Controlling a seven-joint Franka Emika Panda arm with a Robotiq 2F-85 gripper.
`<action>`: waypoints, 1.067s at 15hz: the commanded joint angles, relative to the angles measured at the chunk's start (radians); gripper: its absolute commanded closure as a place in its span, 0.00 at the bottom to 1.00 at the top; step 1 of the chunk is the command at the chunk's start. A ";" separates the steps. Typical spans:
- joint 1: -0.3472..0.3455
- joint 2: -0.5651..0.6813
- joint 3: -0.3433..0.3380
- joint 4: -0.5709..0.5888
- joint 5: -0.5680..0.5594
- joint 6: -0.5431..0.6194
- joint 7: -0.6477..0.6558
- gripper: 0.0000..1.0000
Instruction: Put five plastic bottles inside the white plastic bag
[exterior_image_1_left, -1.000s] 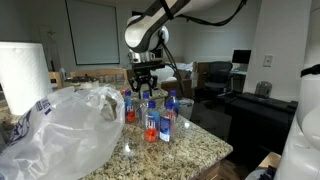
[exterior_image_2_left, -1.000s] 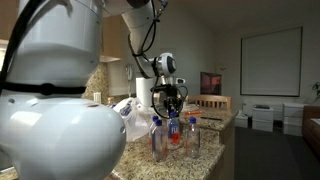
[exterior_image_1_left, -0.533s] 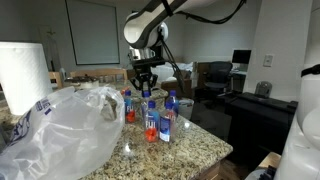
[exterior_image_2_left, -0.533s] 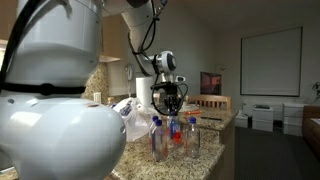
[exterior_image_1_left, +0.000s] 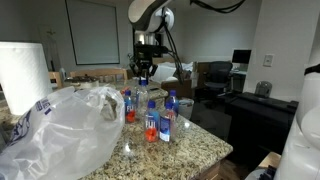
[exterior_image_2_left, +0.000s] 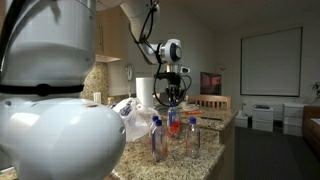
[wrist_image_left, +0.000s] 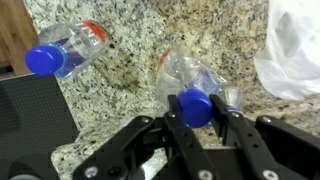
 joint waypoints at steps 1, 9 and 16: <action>-0.023 -0.073 -0.006 0.027 0.143 -0.071 -0.202 0.87; -0.005 0.048 0.010 0.216 0.385 -0.341 -0.500 0.88; 0.038 0.341 0.098 0.453 0.508 -0.322 -0.477 0.87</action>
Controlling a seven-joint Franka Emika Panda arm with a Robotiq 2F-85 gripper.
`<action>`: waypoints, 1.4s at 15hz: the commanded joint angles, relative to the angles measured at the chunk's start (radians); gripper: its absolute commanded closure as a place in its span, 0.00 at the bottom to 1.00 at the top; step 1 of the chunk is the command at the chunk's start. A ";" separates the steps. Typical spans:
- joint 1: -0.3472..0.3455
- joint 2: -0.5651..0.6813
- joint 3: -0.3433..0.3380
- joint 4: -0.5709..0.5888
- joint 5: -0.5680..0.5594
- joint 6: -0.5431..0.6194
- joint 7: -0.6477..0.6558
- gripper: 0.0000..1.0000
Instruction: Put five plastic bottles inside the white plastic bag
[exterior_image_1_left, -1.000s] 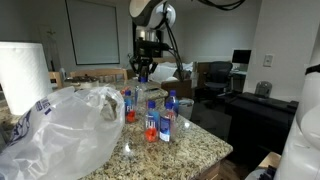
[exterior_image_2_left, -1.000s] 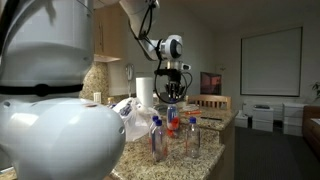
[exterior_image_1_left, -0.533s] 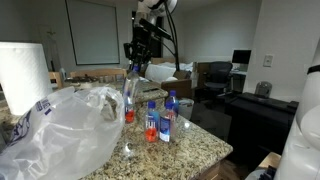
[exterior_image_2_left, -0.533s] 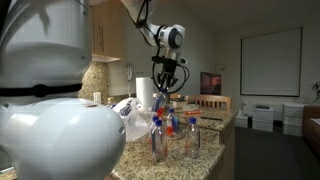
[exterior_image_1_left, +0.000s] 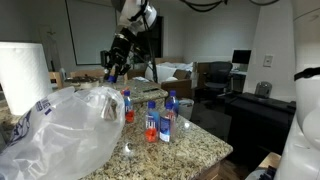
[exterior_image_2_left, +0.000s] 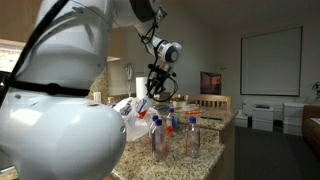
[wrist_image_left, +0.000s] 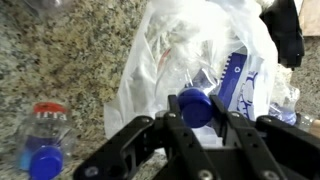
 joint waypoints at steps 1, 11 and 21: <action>0.024 0.178 0.036 0.179 0.037 -0.017 0.026 0.87; 0.074 0.461 0.102 0.474 0.047 -0.159 0.128 0.39; -0.017 0.283 0.006 0.370 0.037 -0.132 0.130 0.00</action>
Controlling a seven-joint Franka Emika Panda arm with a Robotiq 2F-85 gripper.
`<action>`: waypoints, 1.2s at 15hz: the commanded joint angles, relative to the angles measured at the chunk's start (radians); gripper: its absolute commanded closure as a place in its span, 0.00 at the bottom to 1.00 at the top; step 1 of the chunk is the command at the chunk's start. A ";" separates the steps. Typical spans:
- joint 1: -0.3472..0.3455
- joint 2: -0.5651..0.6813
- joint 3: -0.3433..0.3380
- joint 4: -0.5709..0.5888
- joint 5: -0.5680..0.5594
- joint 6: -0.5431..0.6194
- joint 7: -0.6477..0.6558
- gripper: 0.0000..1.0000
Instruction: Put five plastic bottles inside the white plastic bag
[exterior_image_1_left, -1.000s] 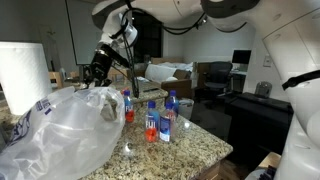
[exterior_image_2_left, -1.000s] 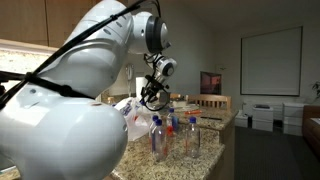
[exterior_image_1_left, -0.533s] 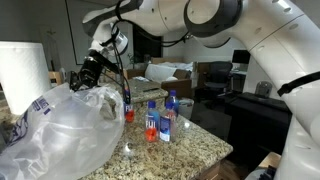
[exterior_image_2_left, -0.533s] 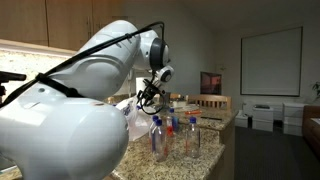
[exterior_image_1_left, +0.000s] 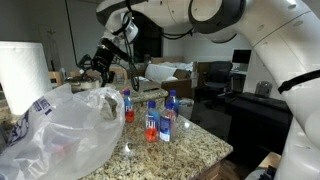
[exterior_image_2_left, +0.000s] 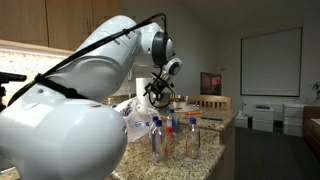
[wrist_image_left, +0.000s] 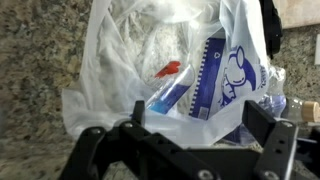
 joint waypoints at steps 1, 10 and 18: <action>-0.048 -0.150 -0.058 -0.147 -0.014 0.067 0.014 0.00; 0.021 -0.246 -0.162 -0.359 -0.401 0.198 0.152 0.00; 0.074 -0.221 -0.161 -0.441 -0.560 0.297 0.319 0.40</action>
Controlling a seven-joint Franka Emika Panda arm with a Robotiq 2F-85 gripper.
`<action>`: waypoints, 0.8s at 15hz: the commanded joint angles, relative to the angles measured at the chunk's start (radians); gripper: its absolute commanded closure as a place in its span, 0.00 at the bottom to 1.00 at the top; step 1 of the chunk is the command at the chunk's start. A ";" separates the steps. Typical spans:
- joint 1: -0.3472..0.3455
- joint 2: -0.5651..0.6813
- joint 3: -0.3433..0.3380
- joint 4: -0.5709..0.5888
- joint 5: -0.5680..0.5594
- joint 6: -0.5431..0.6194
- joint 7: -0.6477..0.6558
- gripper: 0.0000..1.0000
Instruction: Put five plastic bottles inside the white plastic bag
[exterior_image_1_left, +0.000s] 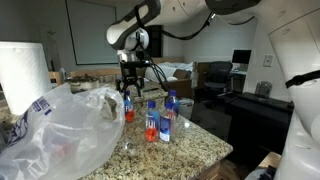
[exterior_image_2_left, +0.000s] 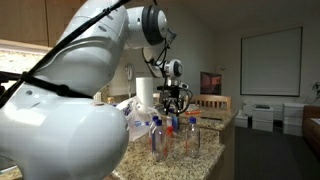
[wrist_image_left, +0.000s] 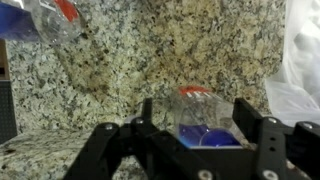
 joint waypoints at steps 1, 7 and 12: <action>0.018 -0.035 -0.006 -0.053 -0.045 0.074 0.069 0.47; 0.039 -0.033 -0.009 -0.028 -0.088 0.107 0.126 0.85; 0.040 -0.041 -0.008 -0.032 -0.104 0.120 0.159 0.44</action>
